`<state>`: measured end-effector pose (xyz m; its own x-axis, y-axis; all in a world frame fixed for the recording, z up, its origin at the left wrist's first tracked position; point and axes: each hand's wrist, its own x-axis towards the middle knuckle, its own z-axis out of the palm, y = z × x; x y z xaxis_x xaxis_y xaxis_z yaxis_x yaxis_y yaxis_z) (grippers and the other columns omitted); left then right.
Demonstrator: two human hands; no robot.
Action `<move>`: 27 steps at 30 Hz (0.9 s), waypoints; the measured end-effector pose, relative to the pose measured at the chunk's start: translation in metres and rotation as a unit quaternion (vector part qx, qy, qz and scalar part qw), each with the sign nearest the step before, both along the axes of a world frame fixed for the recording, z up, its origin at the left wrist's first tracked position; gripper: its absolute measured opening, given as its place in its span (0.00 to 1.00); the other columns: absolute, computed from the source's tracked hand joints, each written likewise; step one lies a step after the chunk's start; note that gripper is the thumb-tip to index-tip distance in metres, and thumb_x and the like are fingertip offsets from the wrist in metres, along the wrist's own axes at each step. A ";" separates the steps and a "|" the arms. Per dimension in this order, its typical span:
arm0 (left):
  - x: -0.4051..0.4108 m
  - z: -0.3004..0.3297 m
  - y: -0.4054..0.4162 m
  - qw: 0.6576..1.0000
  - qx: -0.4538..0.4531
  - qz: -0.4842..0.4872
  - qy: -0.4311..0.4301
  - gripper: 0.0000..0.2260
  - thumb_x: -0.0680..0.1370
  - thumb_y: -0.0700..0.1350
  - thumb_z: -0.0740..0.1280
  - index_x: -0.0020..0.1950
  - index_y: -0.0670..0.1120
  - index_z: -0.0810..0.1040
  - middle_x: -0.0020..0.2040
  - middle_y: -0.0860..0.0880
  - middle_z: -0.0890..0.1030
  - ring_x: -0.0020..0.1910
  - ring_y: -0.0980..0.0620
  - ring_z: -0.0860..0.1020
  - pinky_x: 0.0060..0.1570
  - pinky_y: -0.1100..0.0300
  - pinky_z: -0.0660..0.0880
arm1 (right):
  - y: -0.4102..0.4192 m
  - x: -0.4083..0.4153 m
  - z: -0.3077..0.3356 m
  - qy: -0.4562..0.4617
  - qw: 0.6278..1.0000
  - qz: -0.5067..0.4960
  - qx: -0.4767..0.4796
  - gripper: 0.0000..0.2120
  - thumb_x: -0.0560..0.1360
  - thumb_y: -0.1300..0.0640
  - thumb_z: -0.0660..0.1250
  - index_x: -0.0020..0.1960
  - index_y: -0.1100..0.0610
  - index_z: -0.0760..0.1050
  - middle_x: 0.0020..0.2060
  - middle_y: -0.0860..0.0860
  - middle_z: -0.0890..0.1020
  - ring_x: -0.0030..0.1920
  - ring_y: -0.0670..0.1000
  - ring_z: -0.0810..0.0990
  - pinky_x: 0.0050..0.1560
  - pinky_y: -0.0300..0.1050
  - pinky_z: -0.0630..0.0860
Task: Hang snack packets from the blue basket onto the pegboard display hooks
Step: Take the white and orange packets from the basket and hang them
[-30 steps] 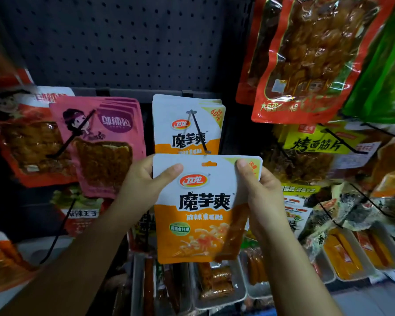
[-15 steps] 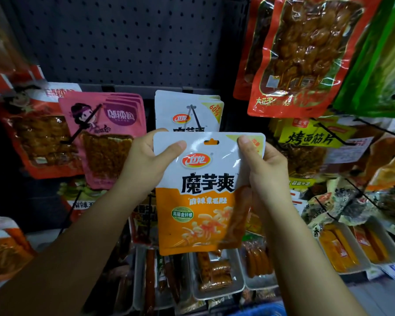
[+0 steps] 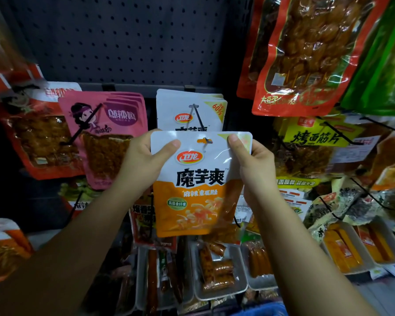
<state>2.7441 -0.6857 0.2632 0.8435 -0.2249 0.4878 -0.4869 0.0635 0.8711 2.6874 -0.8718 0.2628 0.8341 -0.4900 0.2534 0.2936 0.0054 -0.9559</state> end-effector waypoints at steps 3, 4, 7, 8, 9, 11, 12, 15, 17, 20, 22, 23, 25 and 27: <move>0.011 -0.004 -0.003 0.999 0.027 0.035 0.016 0.07 0.77 0.44 0.68 0.47 0.58 0.80 0.42 0.61 0.84 0.42 0.59 0.83 0.38 0.65 0.78 | 0.002 0.009 -0.002 0.015 1.000 -0.009 0.007 0.09 0.76 0.53 0.69 0.43 0.57 0.81 0.37 0.53 0.84 0.39 0.52 0.83 0.41 0.48 0.78; 0.016 -0.005 -0.004 0.998 0.039 0.047 0.016 0.06 0.77 0.45 0.68 0.48 0.58 0.80 0.42 0.60 0.84 0.43 0.59 0.83 0.40 0.63 0.79 | 0.002 0.013 -0.001 0.016 1.000 -0.011 0.004 0.09 0.76 0.53 0.69 0.43 0.58 0.81 0.36 0.52 0.84 0.38 0.51 0.82 0.41 0.47 0.78; 0.029 -0.005 -0.006 0.995 0.061 0.078 0.016 0.05 0.77 0.46 0.68 0.50 0.56 0.79 0.45 0.60 0.82 0.45 0.58 0.82 0.44 0.61 0.79 | -0.002 0.022 -0.001 0.025 0.999 -0.009 -0.024 0.08 0.76 0.54 0.68 0.45 0.58 0.80 0.31 0.45 0.82 0.32 0.42 0.80 0.33 0.37 0.75; 0.034 -0.004 -0.007 0.993 0.069 0.091 0.011 0.05 0.77 0.46 0.68 0.51 0.54 0.79 0.44 0.60 0.82 0.44 0.59 0.82 0.43 0.62 0.78 | -0.005 0.026 0.000 0.036 0.999 -0.012 -0.039 0.07 0.77 0.54 0.68 0.45 0.58 0.80 0.31 0.45 0.81 0.32 0.42 0.79 0.32 0.38 0.74; 0.040 -0.003 -0.008 0.991 0.085 0.106 -0.002 0.06 0.77 0.45 0.68 0.52 0.52 0.80 0.44 0.59 0.81 0.43 0.62 0.81 0.42 0.65 0.77 | -0.008 0.029 -0.001 0.049 0.997 -0.017 -0.056 0.06 0.77 0.54 0.67 0.45 0.57 0.79 0.30 0.45 0.78 0.31 0.43 0.76 0.32 0.39 0.73; 0.051 0.000 -0.010 0.981 0.132 0.135 -0.045 0.09 0.77 0.45 0.68 0.56 0.47 0.80 0.45 0.56 0.81 0.42 0.61 0.79 0.38 0.68 0.73 | -0.013 0.037 -0.001 0.065 0.994 -0.028 -0.082 0.06 0.77 0.55 0.67 0.42 0.55 0.78 0.28 0.46 0.72 0.30 0.44 0.71 0.32 0.41 0.69; 0.056 0.002 -0.011 0.975 0.153 0.148 -0.064 0.09 0.77 0.44 0.67 0.56 0.45 0.80 0.46 0.55 0.80 0.42 0.58 0.79 0.37 0.69 0.71 | -0.015 0.042 -0.001 0.069 0.993 -0.036 -0.092 0.06 0.77 0.55 0.67 0.42 0.54 0.78 0.29 0.47 0.72 0.30 0.44 0.69 0.32 0.41 0.68; 0.072 0.007 -0.013 0.960 0.191 0.186 -0.085 0.10 0.76 0.42 0.69 0.56 0.43 0.80 0.38 0.54 0.78 0.35 0.57 0.75 0.32 0.74 0.66 | -0.020 0.060 0.001 0.083 0.987 -0.071 -0.122 0.07 0.77 0.54 0.67 0.44 0.57 0.78 0.33 0.51 0.76 0.35 0.49 0.73 0.37 0.47 0.73; 0.082 0.007 -0.017 0.951 0.211 0.210 -0.088 0.09 0.75 0.41 0.69 0.55 0.42 0.80 0.30 0.56 0.72 0.28 0.60 0.69 0.26 0.75 0.62 | -0.023 0.074 0.001 0.093 0.983 -0.088 -0.132 0.08 0.77 0.53 0.67 0.46 0.58 0.79 0.35 0.50 0.78 0.38 0.51 0.76 0.42 0.52 0.76; 0.094 0.008 -0.023 0.945 0.219 0.233 -0.071 0.09 0.75 0.42 0.69 0.55 0.42 0.80 0.33 0.51 0.74 0.28 0.61 0.67 0.27 0.68 0.62 | -0.026 0.095 0.003 0.114 0.975 -0.109 -0.156 0.10 0.77 0.52 0.67 0.50 0.59 0.79 0.42 0.55 0.83 0.44 0.56 0.81 0.49 0.57 0.78; 0.099 0.009 -0.026 0.945 0.216 0.237 -0.064 0.10 0.76 0.42 0.68 0.57 0.42 0.79 0.36 0.50 0.75 0.29 0.62 0.68 0.27 0.68 0.62 | -0.028 0.106 0.005 0.122 0.969 -0.126 -0.176 0.11 0.76 0.51 0.67 0.49 0.60 0.79 0.44 0.58 0.83 0.46 0.59 0.81 0.50 0.59 0.78; 0.101 0.009 -0.027 0.944 0.217 0.239 -0.062 0.11 0.76 0.42 0.68 0.57 0.42 0.79 0.37 0.49 0.76 0.29 0.62 0.68 0.27 0.68 0.62 | -0.028 0.111 0.006 0.124 0.967 -0.131 -0.182 0.12 0.76 0.51 0.67 0.49 0.61 0.79 0.44 0.59 0.83 0.47 0.61 0.81 0.50 0.60 0.78; 0.104 0.009 -0.027 0.943 0.222 0.241 -0.061 0.12 0.76 0.42 0.68 0.59 0.41 0.78 0.42 0.45 0.80 0.31 0.59 0.70 0.28 0.70 0.62 | -0.028 0.119 0.007 0.128 0.964 -0.137 -0.187 0.12 0.76 0.51 0.67 0.49 0.61 0.78 0.45 0.59 0.83 0.48 0.61 0.81 0.51 0.60 0.77; 0.106 0.009 -0.028 0.940 0.229 0.244 -0.063 0.13 0.76 0.42 0.68 0.60 0.41 0.77 0.47 0.42 0.82 0.36 0.54 0.72 0.29 0.71 0.62 | -0.027 0.125 0.007 0.135 0.962 -0.145 -0.189 0.13 0.77 0.50 0.66 0.51 0.60 0.77 0.47 0.58 0.82 0.49 0.60 0.80 0.52 0.58 0.77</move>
<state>2.8504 -0.7134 0.2721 0.8422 -0.0361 0.5379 -0.4622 -0.5619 0.6860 2.8125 -0.8991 0.2700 0.7366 -0.6272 0.2528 -0.0284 -0.4021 -0.9151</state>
